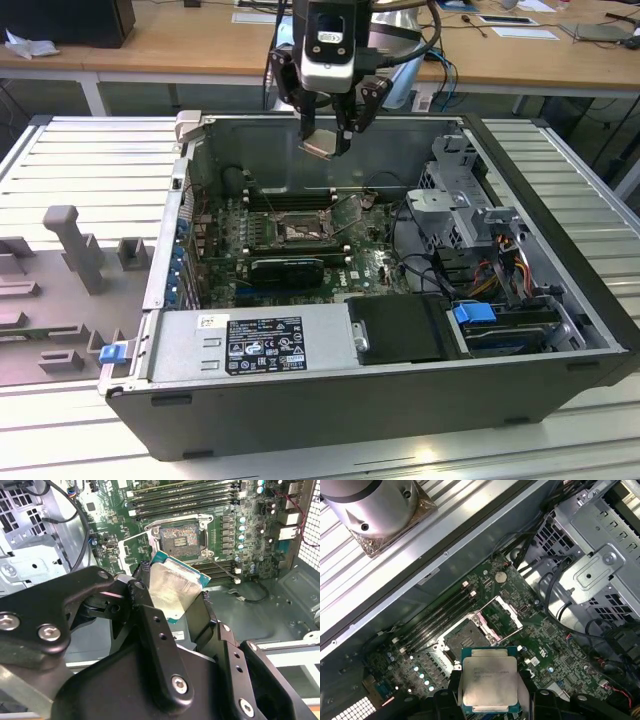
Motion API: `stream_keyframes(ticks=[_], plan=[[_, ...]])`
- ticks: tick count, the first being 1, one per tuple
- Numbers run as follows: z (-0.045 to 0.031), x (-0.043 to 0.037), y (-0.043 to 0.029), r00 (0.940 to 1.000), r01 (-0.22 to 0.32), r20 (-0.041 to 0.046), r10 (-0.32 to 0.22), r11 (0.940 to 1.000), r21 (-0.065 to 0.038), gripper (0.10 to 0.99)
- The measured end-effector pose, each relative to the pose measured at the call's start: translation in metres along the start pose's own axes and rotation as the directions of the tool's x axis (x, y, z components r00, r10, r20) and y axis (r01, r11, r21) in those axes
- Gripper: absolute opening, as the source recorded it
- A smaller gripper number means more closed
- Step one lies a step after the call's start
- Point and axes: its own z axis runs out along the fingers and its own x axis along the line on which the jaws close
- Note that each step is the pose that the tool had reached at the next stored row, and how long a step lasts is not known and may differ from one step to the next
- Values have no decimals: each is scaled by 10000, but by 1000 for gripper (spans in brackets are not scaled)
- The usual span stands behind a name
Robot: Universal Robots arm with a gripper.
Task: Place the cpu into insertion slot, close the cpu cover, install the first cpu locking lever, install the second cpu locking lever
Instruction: 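Place the cpu into insertion slot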
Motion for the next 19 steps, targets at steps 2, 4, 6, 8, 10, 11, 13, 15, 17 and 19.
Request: stream_keyframes(ticks=[2,4,6,8,10,11,13,15,17,19], plan=[[0,0,0,10000,-87,8,87,10000,-2,529],[0,0,0,9998,-189,17,190,9998,-4,529],[0,0,0,9995,-317,28,317,9995,-6,529],[0,0,0,9992,-401,36,401,9992,-8,529],[0,0,0,9987,-498,44,498,9988,-11,529],[0,0,0,9985,-538,48,538,9986,-12,529],[0,0,0,9980,-623,55,623,9981,-13,529],[0,0,0,9973,-729,64,729,9973,-16,529],[0,0,0,9960,-887,79,887,9961,-20,529],[0,0,0,9945,-1040,92,1040,9946,-25,529]])
